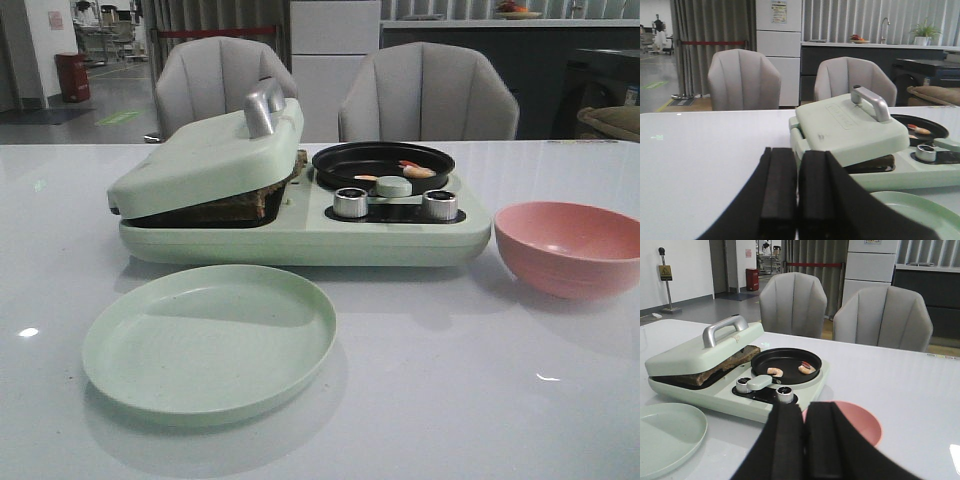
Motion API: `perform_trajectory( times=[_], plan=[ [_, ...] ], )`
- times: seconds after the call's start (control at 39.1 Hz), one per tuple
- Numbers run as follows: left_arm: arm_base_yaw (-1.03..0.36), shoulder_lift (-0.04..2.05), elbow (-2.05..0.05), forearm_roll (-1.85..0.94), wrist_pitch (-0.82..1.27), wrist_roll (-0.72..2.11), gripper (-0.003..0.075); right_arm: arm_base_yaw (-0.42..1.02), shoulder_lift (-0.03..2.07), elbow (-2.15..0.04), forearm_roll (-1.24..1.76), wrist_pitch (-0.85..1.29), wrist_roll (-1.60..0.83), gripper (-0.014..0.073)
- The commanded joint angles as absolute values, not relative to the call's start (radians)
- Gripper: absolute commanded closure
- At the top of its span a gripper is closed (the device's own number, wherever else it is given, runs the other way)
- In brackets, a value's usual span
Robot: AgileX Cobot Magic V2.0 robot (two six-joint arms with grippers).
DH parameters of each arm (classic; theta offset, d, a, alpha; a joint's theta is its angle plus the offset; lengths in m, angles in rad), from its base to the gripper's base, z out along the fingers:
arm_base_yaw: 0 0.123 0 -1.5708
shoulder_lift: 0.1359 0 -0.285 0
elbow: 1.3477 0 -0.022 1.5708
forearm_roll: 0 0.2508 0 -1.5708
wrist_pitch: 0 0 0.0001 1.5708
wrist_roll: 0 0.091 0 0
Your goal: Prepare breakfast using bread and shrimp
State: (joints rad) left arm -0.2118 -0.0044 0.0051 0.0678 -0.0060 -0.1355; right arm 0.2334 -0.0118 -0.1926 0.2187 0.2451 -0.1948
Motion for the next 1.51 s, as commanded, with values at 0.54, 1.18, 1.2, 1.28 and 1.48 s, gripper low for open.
perform_trajectory(
  times=[0.54,1.18,1.2,1.28,1.48],
  plan=[
    [-0.127,-0.023,0.027,0.07,-0.088,-0.152,0.0606,0.234,0.008,-0.215,0.214,0.167,-0.206,0.0455],
    [-0.132,-0.022,0.027,0.07,-0.088,-0.152,0.0606,0.234,0.008,-0.215,0.214,0.167,-0.206,0.0455],
    [-0.132,-0.022,0.027,0.07,-0.088,-0.152,0.0606,0.234,0.008,-0.215,0.214,0.167,-0.206,0.0455],
    [-0.132,-0.022,0.027,0.07,-0.088,-0.152,0.0606,0.234,0.008,-0.214,0.214,0.166,-0.206,0.0455],
    [-0.132,-0.022,0.027,0.07,-0.088,-0.152,0.0606,0.192,0.008,-0.151,0.091,0.106,-0.204,0.0455]
  ],
)
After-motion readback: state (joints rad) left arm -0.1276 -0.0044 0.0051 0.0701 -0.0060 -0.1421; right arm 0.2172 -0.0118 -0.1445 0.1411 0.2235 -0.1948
